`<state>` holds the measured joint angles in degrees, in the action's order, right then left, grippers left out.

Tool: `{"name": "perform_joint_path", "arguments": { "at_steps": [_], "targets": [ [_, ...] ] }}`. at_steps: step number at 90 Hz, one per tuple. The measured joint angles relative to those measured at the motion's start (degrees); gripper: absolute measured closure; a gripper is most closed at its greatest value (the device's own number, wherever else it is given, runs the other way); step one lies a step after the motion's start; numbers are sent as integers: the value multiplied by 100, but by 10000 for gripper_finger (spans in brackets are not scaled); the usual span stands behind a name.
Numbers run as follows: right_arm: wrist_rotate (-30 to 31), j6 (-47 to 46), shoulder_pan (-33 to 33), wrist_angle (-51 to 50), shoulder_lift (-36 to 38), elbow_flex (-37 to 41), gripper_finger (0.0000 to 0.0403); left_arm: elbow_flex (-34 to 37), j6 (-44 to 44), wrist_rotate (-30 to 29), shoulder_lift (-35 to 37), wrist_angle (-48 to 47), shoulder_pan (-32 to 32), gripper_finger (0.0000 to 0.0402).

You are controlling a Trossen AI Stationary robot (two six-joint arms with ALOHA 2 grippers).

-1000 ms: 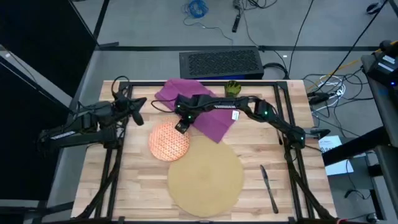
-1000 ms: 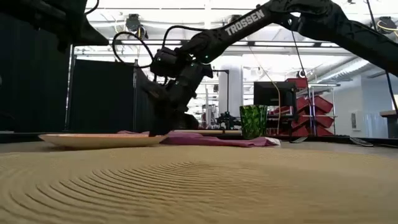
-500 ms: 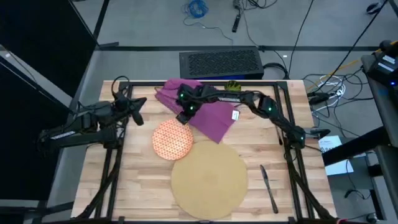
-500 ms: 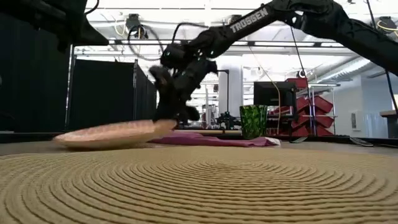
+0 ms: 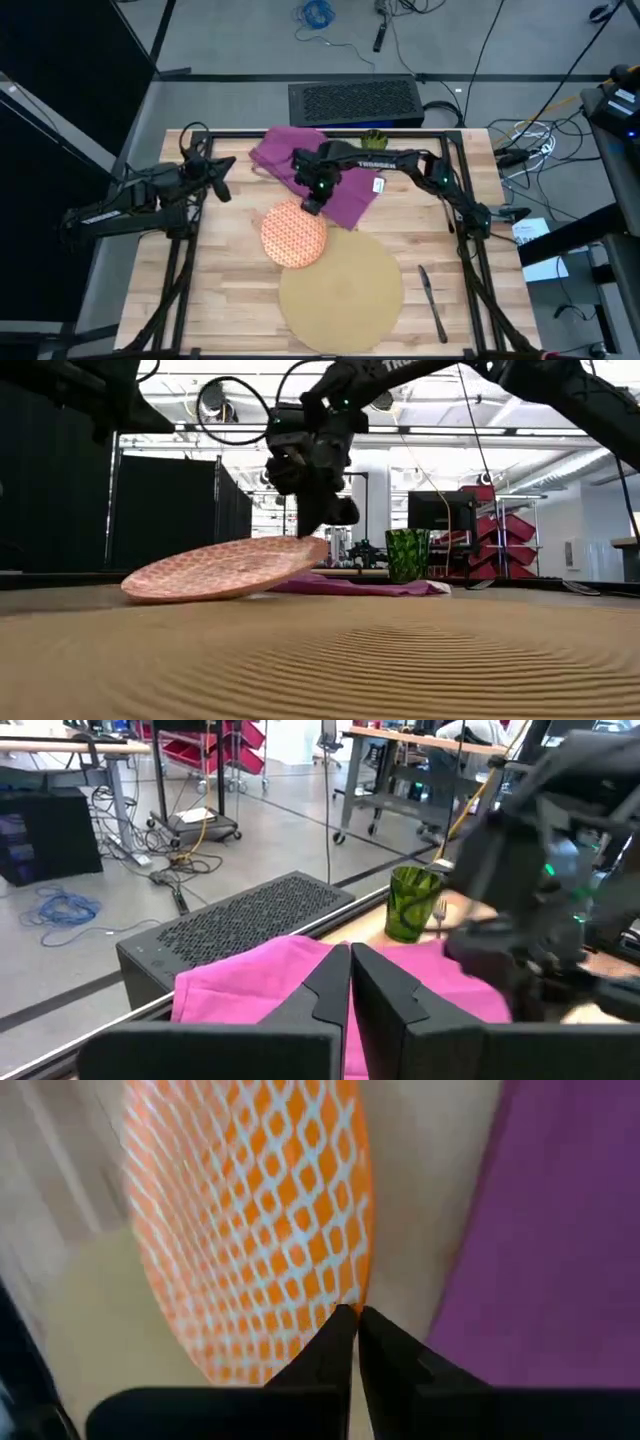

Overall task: Set table place
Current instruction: Put the orange plate on the brown table mat

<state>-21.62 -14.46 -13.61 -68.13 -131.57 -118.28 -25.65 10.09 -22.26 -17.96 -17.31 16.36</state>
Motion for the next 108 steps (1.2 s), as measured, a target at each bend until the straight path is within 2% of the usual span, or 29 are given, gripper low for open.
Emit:
{"name": "perform_joint_path", "arguments": {
  "at_steps": [13, 38, 55, 62, 71, 84, 91, 96, 108],
  "targets": [
    [89, 41, 221, -685, 0, 0, 402, 0, 0, 0, 2, 3, 0, 402],
    [-237, 47, 646, -1373, 2, 0, 402, 0, 4, 0, 2, 5, -2, 402],
    [675, -18, 762, -924, 2, 0, 403, 0, 8, 0, 2, 37, -2, 402],
    [809, -36, 682, -527, 2, 0, 397, 0, 108, 54, 2, 34, 0, 402],
    [985, 212, 512, -496, 1, 0, 372, 0, 144, 161, 0, 34, -2, 402],
    [2212, 638, 224, -1285, 11, 64, 321, 0, 148, 301, 2, 28, -1, 402],
    [2173, 981, 141, -1197, 244, 536, 298, 0, 149, 379, 2, -31, -1, 402],
    [1906, 1029, 127, -781, 597, 1118, 286, 0, 151, 410, 4, -92, -2, 402],
    [1440, 617, 126, 760, 2033, 3233, 274, 0, 148, 414, 45, -308, 0, 402]
  ]
}}
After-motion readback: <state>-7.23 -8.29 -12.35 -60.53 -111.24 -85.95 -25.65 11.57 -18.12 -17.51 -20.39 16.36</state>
